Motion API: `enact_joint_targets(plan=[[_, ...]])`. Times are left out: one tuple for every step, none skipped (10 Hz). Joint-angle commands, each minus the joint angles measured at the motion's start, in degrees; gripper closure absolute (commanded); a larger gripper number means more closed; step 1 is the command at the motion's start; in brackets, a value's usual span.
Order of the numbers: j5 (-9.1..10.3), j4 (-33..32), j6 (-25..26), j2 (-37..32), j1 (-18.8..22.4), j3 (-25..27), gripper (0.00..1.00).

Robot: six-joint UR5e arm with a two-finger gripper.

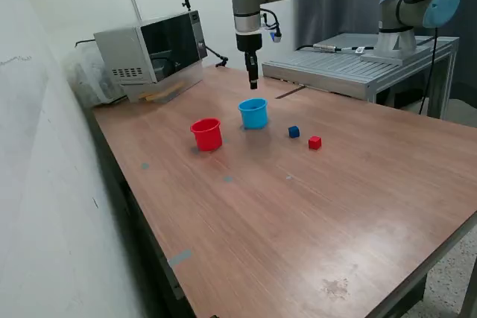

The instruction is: Place red objects in the red bin, and blue objects in the blue bin.

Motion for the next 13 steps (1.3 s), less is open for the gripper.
enact_joint_targets(plan=[[0.03,0.0,0.1,0.1,0.1,-0.2,0.00],[0.03,0.0,0.1,0.1,0.2,0.0,0.00],[0.03,0.0,0.1,0.0,0.7,0.3,0.00],[0.03,0.0,0.1,-0.4,2.5,1.0,0.00],[-0.06,-0.1,0.1,-1.7,4.9,2.6,0.00],[-0.06,-0.3,0.5,-3.5,7.8,3.1,0.00],[-0.06,-0.3,0.9,-4.5,11.4,3.4,0.00],[-0.06,-0.3,1.8,-5.0,14.5,4.0,0.00],[-0.06,-0.3,2.5,-5.2,16.9,4.2,0.00],[0.20,-0.4,2.5,-5.6,20.1,4.6,0.00],[0.38,-0.6,2.3,-6.2,21.7,5.1,0.00],[0.38,-0.6,1.4,-6.3,23.1,5.1,0.00],[0.81,-0.8,-2.5,-6.3,23.3,5.2,0.00]])
